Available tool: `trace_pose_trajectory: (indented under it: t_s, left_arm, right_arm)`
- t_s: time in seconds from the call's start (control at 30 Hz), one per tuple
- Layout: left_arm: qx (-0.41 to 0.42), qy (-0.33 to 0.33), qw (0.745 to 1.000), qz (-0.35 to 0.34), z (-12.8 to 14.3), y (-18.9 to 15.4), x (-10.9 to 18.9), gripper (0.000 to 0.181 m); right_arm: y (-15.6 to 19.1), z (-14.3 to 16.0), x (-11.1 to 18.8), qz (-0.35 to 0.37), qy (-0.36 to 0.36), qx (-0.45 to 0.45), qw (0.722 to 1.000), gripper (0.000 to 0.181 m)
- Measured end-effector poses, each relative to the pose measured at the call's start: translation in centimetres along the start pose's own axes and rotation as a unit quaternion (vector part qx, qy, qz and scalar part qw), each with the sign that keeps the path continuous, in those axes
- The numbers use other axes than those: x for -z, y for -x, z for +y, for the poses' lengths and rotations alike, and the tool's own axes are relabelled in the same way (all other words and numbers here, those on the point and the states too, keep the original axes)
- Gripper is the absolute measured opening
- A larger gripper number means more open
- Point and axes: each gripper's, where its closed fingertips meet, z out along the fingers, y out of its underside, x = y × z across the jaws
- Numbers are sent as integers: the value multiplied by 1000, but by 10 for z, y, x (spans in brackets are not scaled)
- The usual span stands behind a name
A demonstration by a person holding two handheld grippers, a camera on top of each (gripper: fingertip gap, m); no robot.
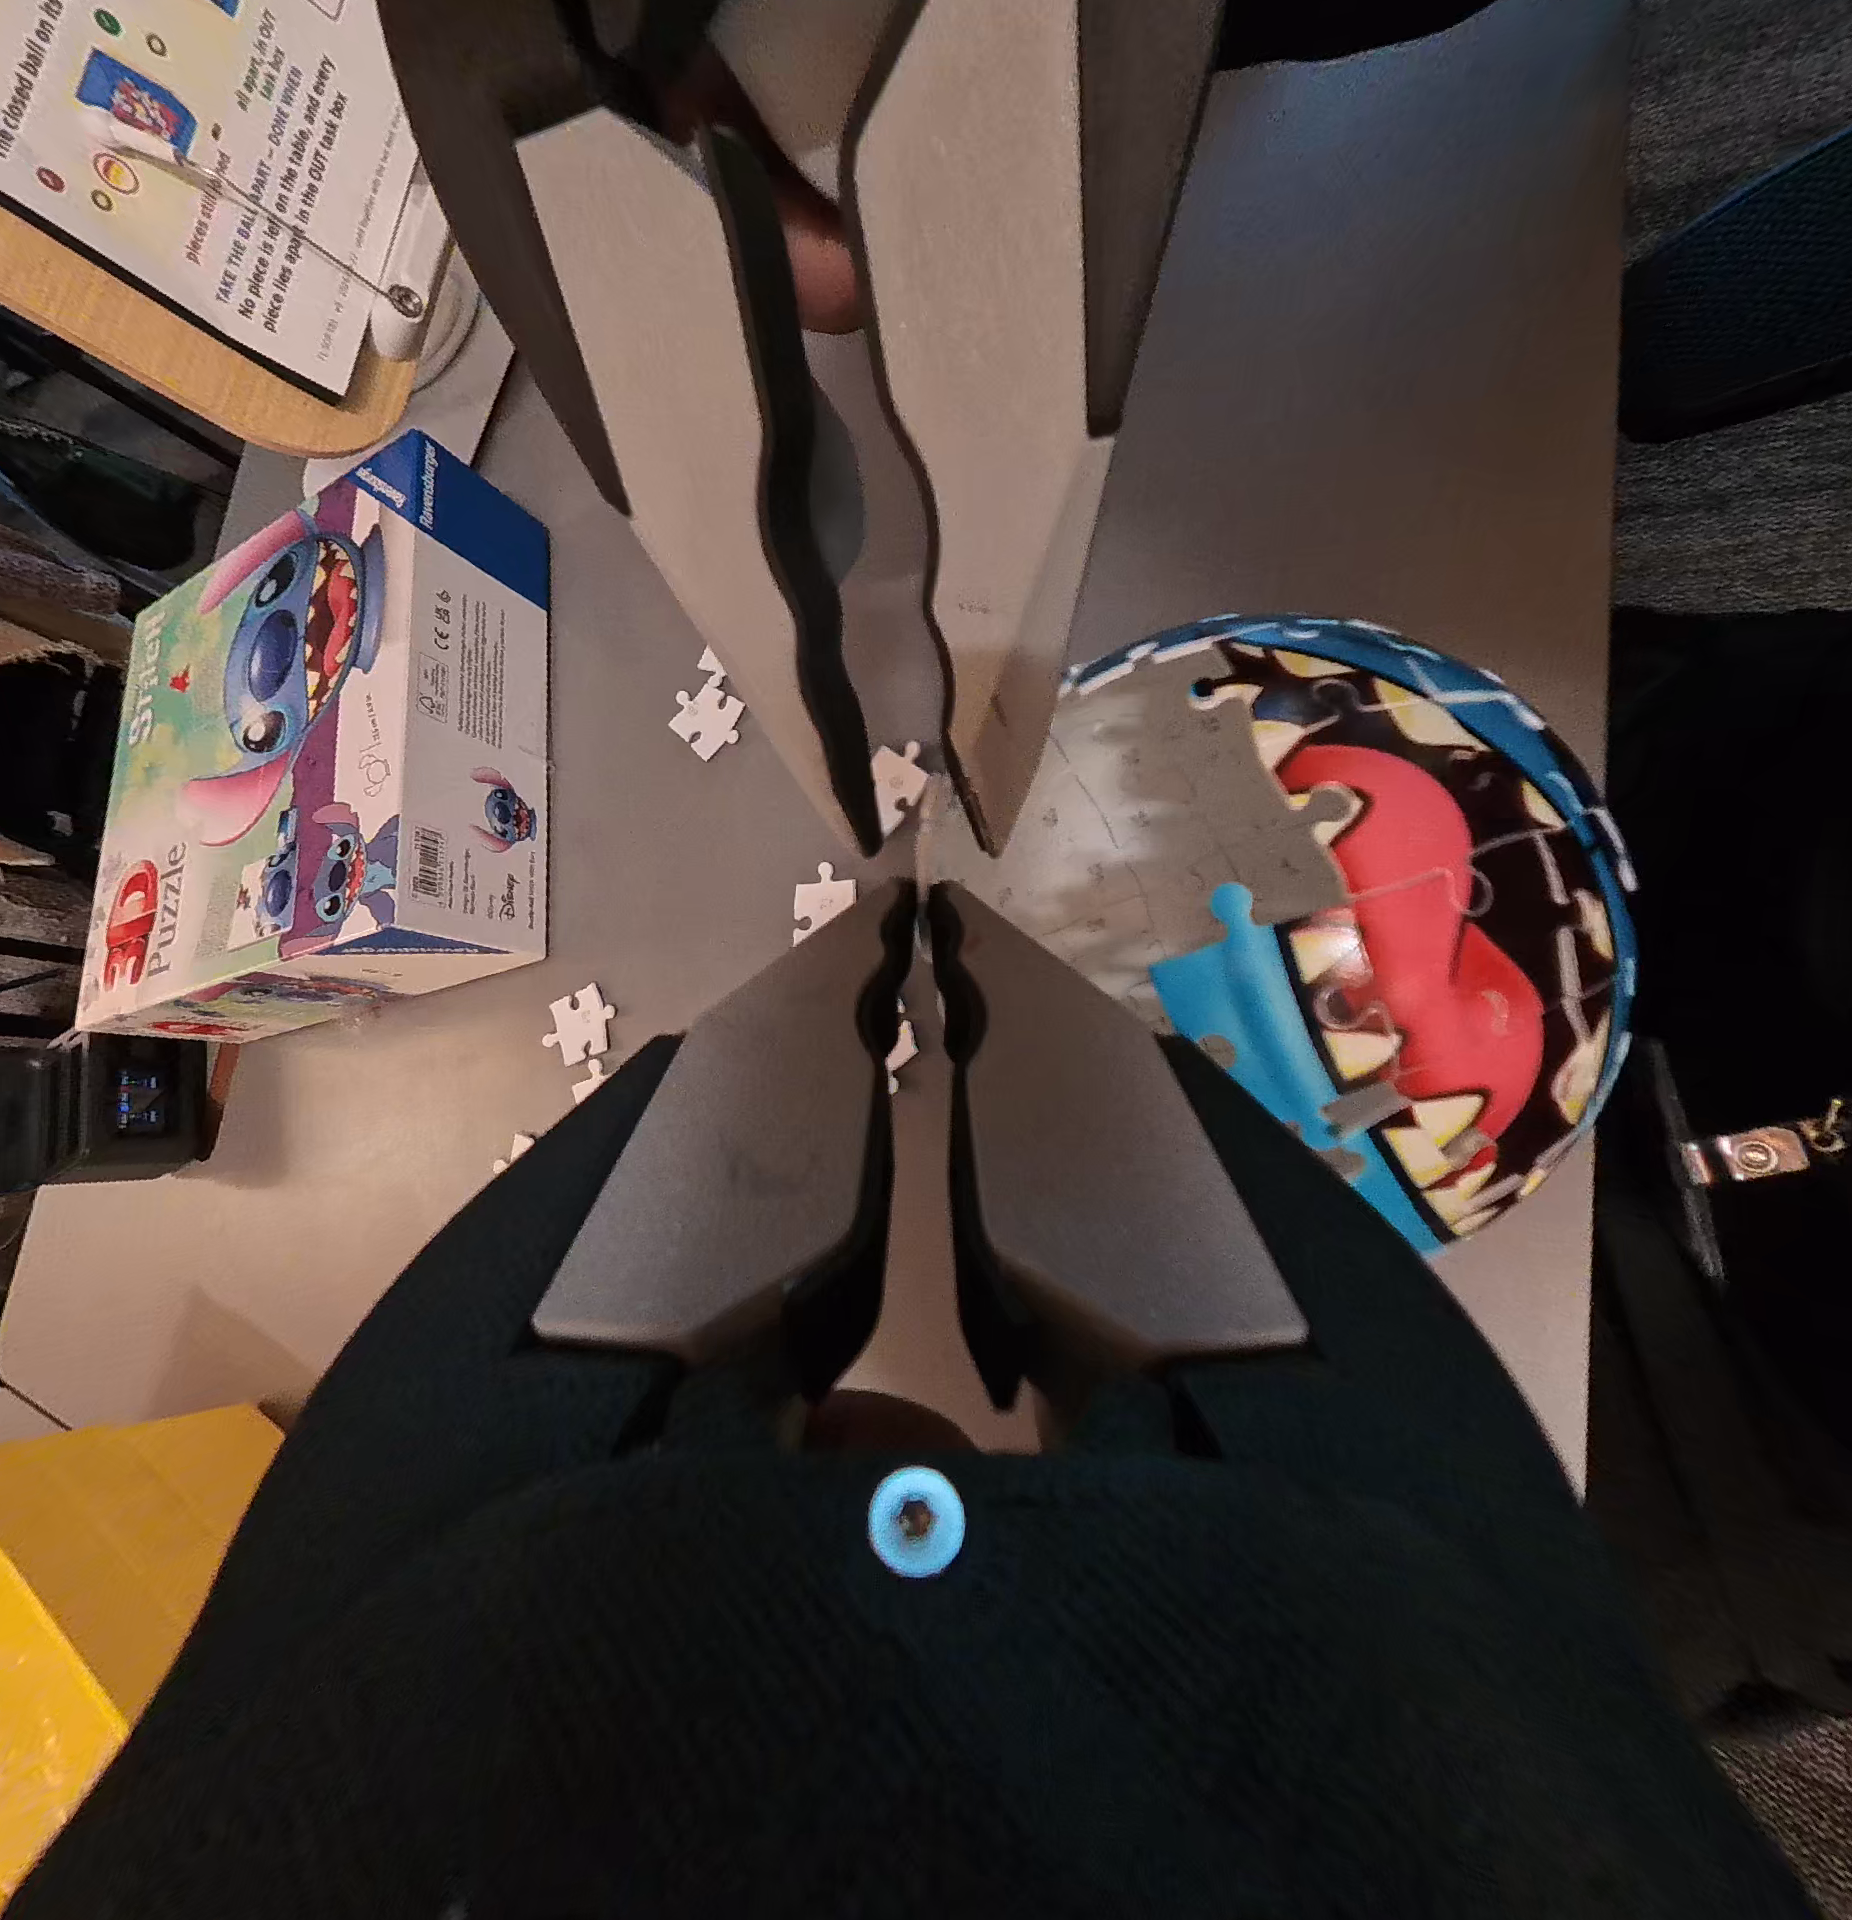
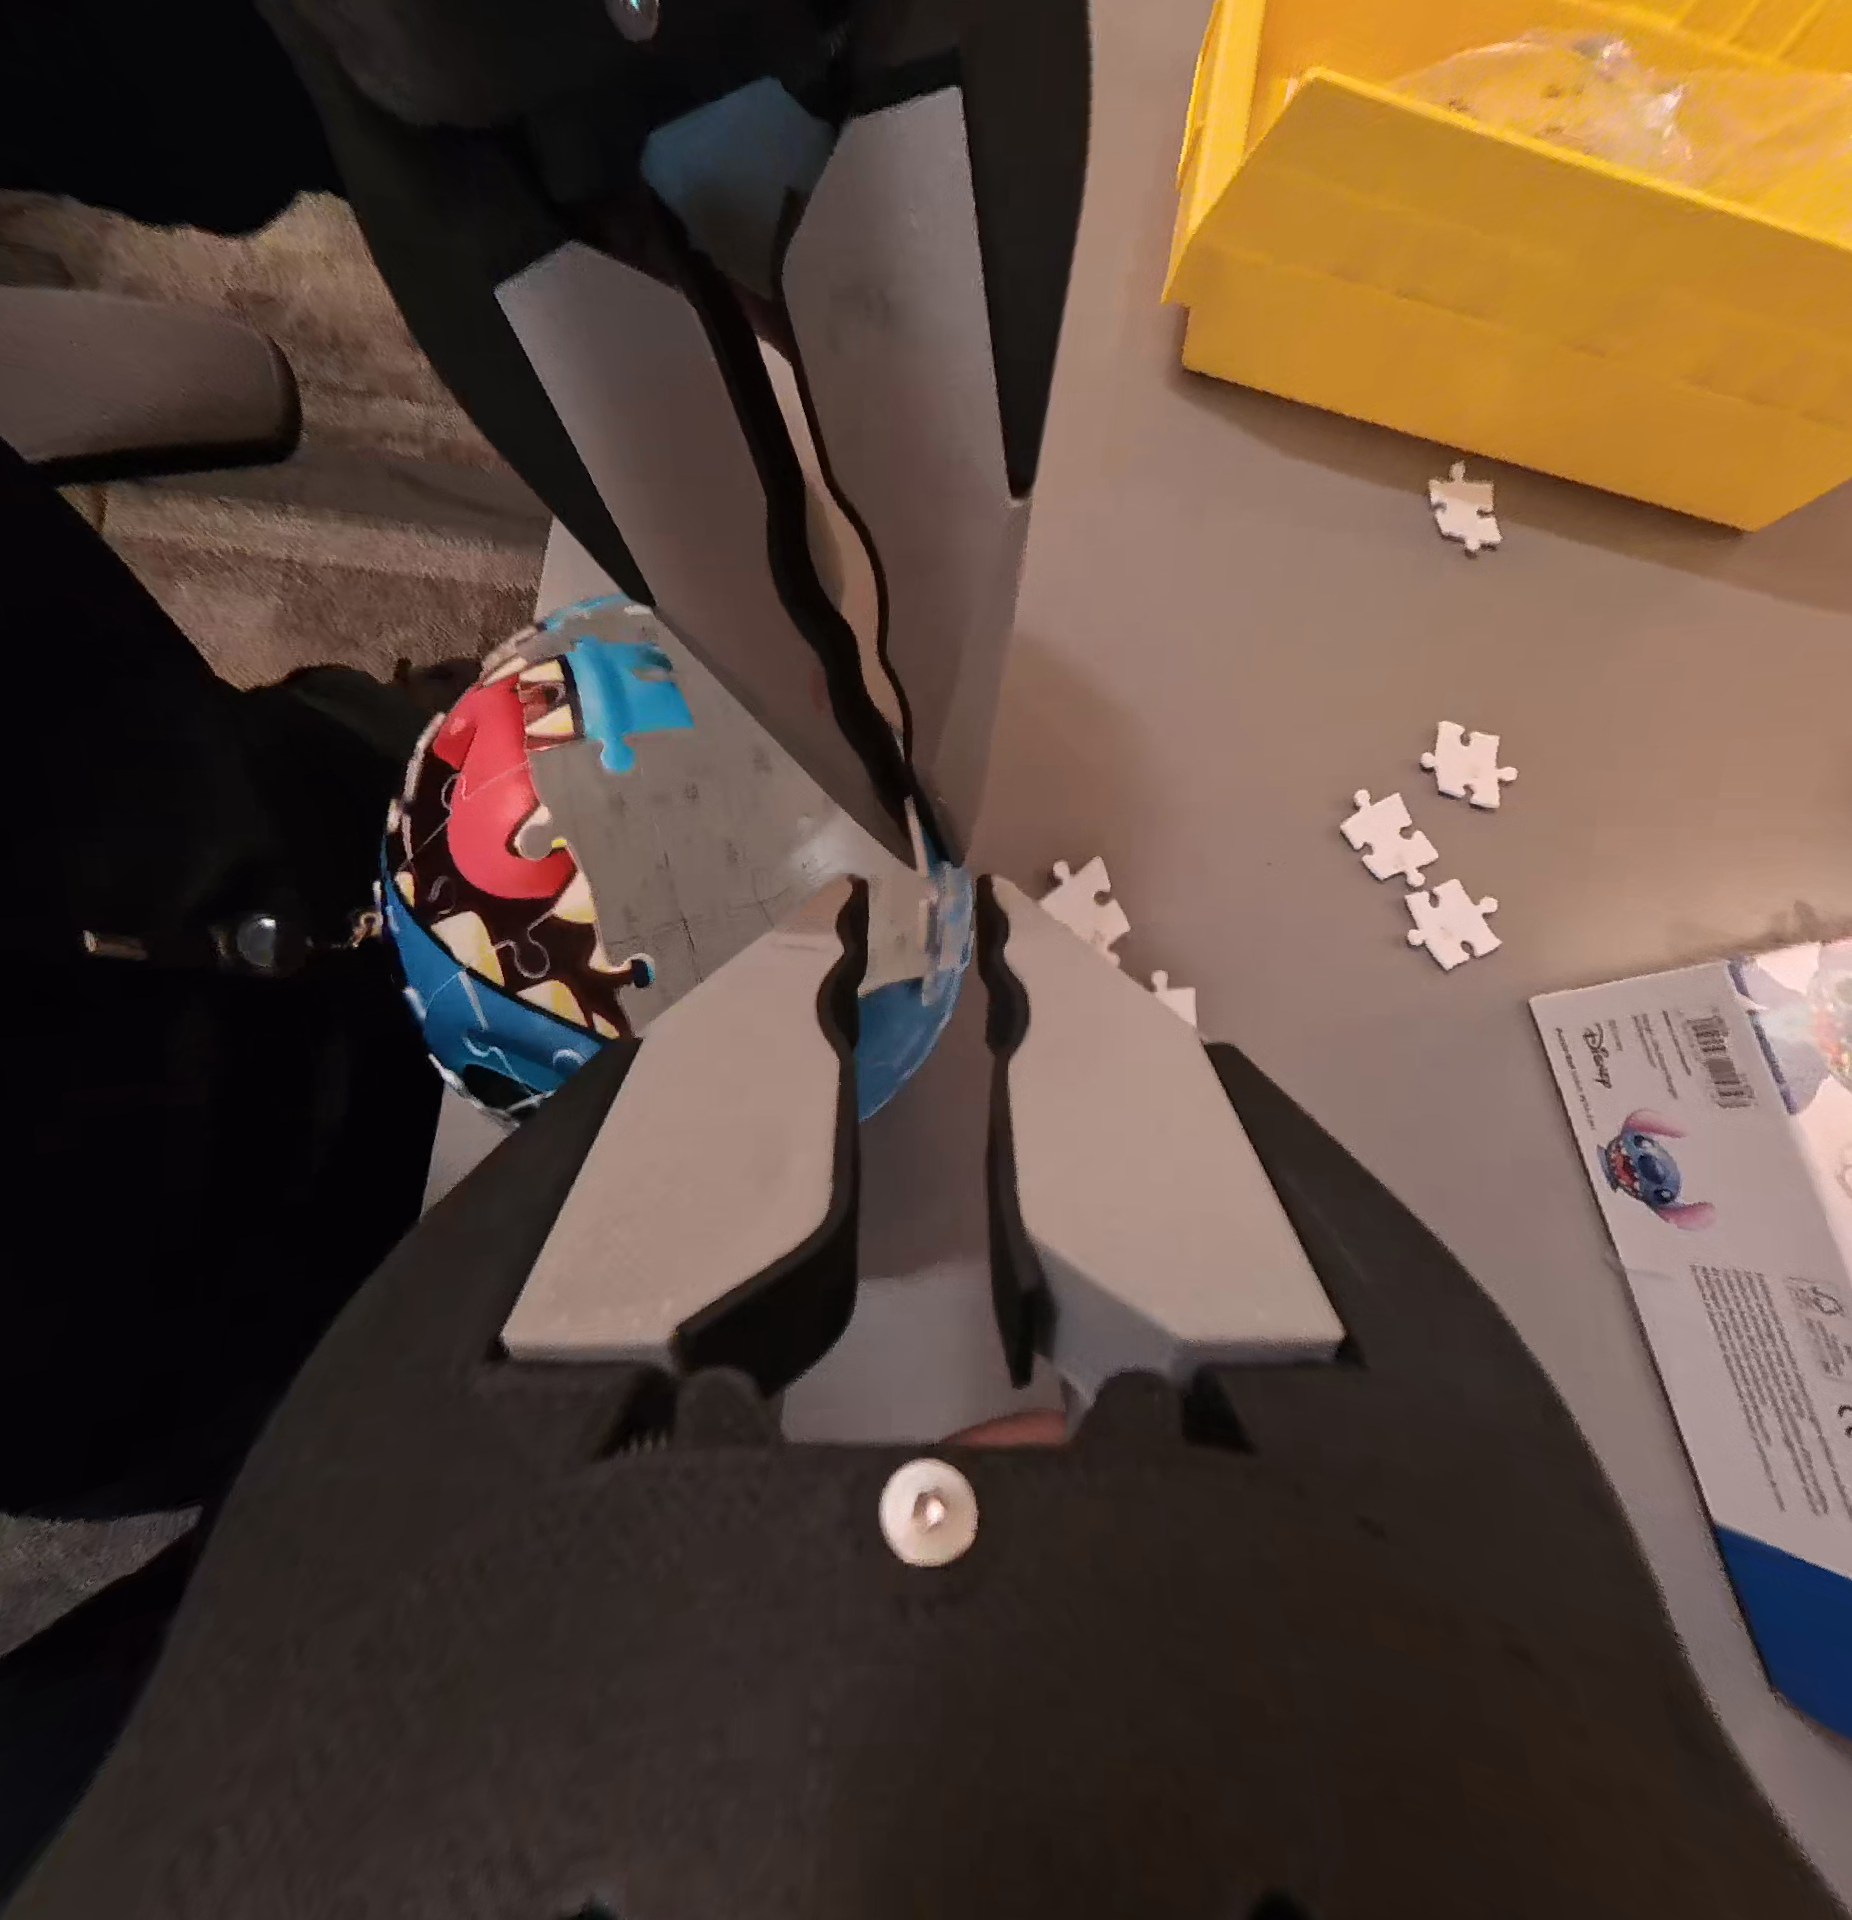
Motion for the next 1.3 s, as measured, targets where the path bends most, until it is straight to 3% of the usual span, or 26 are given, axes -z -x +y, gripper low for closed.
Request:
trace_pose_trajectory:
  t_s: [0.33, 0.57, 1.3]
  left_arm:
    - [6, -5, 1000, -4, 2, 0, -3, 0]
    - [7, -9, 1000, -1, 1, 0, -6, 0]
    - [21, 5, 999, 49, 10, -2, -9, 6]
  right_arm:
    - [-9, 13, -9, 63, 87, 17, 994, 9]
    - [-9, 21, -13, 69, 147, 40, 986, 8]
    - [-9, 27, -16, 74, 175, 38, 981, 2]
